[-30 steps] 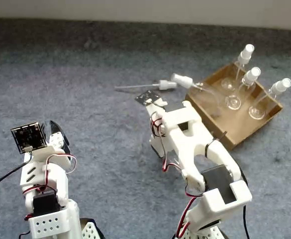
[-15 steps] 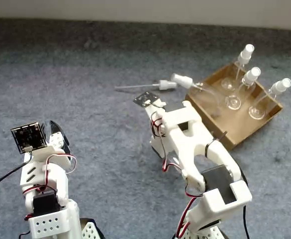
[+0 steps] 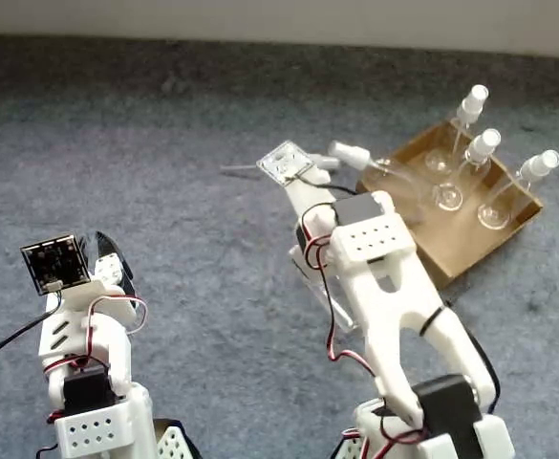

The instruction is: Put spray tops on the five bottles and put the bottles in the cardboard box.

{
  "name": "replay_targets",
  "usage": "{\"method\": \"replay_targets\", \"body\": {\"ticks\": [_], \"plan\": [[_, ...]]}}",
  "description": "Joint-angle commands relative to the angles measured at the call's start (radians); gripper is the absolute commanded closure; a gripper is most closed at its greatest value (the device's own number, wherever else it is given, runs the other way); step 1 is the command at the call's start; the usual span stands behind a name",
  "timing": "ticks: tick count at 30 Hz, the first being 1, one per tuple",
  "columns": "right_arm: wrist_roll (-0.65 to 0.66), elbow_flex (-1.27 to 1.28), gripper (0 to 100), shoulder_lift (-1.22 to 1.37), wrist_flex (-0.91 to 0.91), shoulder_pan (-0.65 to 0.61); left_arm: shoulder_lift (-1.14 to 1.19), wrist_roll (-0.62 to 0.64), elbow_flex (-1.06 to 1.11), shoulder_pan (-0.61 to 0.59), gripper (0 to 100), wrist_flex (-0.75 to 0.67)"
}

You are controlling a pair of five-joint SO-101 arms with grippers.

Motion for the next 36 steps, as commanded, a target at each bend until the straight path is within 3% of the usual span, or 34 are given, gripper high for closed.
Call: {"method": "replay_targets", "body": {"ticks": [1,7,14,20,30,36], "plan": [[0.012,-0.004,77.5,-0.148,0.039,0.01,-0.002,0.005,0.021,0.016,99,-0.002],[0.175,0.041,77.5,-0.386,0.136,0.002,-0.002,0.005,0.021,0.016,99,-0.002],[0.195,0.398,77.6,-0.559,-0.082,0.002,-0.002,0.005,0.021,0.018,99,-0.002],[0.23,0.423,77.6,-0.423,-0.09,0.002,-0.002,0.005,0.021,0.044,99,-0.002],[0.226,0.165,77.6,-0.073,-0.079,-0.007,-0.002,0.003,0.021,0.044,99,-0.002],[0.224,-0.039,77.6,0.16,0.054,-0.036,-0.002,0.003,0.021,0.044,99,-0.002]]}}
